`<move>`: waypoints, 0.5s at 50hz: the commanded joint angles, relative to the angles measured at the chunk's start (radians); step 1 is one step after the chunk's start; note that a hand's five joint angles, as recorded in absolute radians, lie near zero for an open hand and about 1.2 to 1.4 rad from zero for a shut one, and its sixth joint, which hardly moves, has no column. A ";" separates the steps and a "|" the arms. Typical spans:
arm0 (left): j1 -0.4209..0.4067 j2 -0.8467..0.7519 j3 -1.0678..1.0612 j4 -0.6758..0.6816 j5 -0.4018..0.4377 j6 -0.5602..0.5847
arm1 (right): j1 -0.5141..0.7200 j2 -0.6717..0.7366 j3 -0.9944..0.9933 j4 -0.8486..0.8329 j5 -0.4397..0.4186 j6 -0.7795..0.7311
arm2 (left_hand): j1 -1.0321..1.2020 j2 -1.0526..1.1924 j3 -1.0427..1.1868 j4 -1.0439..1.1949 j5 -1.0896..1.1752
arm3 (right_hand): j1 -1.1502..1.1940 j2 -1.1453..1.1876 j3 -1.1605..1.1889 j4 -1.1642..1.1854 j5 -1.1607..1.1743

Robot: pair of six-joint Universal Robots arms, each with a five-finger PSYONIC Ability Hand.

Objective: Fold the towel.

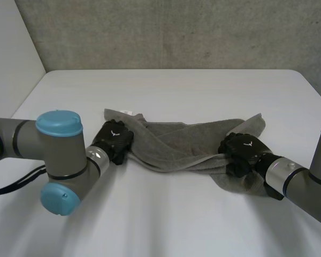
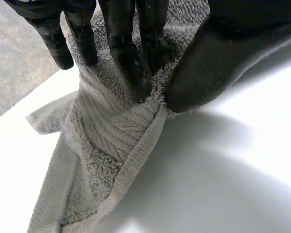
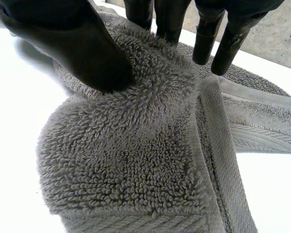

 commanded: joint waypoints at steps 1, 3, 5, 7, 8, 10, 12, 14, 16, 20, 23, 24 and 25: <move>0.004 0.093 -0.062 0.006 0.008 -0.008 | -0.011 -0.013 -0.001 0.006 -0.002 0.000 | 0.090 0.055 -0.052 -0.059 0.081 | 0.074 0.063 -0.043 -0.076 0.052; 0.006 0.104 -0.075 0.008 0.008 -0.016 | -0.012 -0.016 -0.001 0.006 -0.004 0.000 | 0.090 0.055 -0.052 -0.059 0.081 | 0.074 0.063 -0.043 -0.076 0.052; 0.009 0.133 -0.102 0.006 0.012 -0.045 | -0.014 -0.018 -0.003 0.009 0.001 0.001 | 0.090 0.055 -0.052 -0.059 0.081 | 0.074 0.063 -0.043 -0.076 0.052; 0.017 0.156 -0.120 0.008 0.014 -0.060 | -0.014 -0.022 -0.003 0.013 -0.002 0.001 | 0.090 0.055 -0.052 -0.059 0.081 | 0.074 0.063 -0.043 -0.076 0.052; 0.021 0.180 -0.139 0.008 0.017 -0.071 | -0.012 -0.036 -0.003 0.024 -0.004 0.000 | 0.090 0.055 -0.052 -0.059 0.081 | 0.074 0.063 -0.043 -0.076 0.052; 0.023 0.206 -0.160 0.010 0.018 -0.073 | -0.012 -0.059 -0.004 0.044 -0.005 -0.002 | 0.090 0.055 -0.052 -0.059 0.081 | 0.074 0.063 -0.043 -0.076 0.052; 0.032 0.262 -0.202 0.010 0.028 -0.074 | -0.014 -0.129 -0.004 0.111 -0.013 -0.023 | 0.090 0.055 -0.052 -0.059 0.081 | 0.074 0.063 -0.043 -0.076 0.052; 0.046 0.291 -0.225 0.010 0.038 -0.074 | -0.015 -0.163 -0.004 0.148 -0.017 -0.041 | 0.090 0.055 -0.052 -0.059 0.081 | 0.074 0.063 -0.043 -0.076 0.052; 0.060 0.320 -0.248 0.010 0.049 -0.074 | -0.017 -0.191 -0.004 0.180 -0.021 -0.057 | 0.090 0.055 -0.052 -0.059 0.081 | 0.074 0.063 -0.043 -0.076 0.052; 0.115 0.423 -0.315 0.010 0.094 -0.077 | -0.029 -0.252 -0.003 0.239 -0.022 -0.093 | 0.090 0.055 -0.052 -0.059 0.081 | 0.074 0.063 -0.043 -0.076 0.052; 0.141 0.479 -0.352 0.010 0.117 -0.082 | -0.031 -0.257 0.000 0.271 -0.033 -0.116 | 0.090 0.055 -0.052 -0.059 0.081 | 0.074 0.063 -0.043 -0.076 0.052; 0.141 0.480 -0.352 0.010 0.117 -0.082 | -0.031 -0.257 0.000 0.271 -0.033 -0.117 | 0.090 0.055 -0.052 -0.059 0.081 | 0.074 0.063 -0.043 -0.076 0.052; 0.150 0.498 -0.367 0.010 0.123 -0.082 | -0.029 -0.256 0.002 0.292 -0.044 -0.130 | 0.090 0.055 -0.052 -0.059 0.081 | 0.074 0.063 -0.043 -0.076 0.052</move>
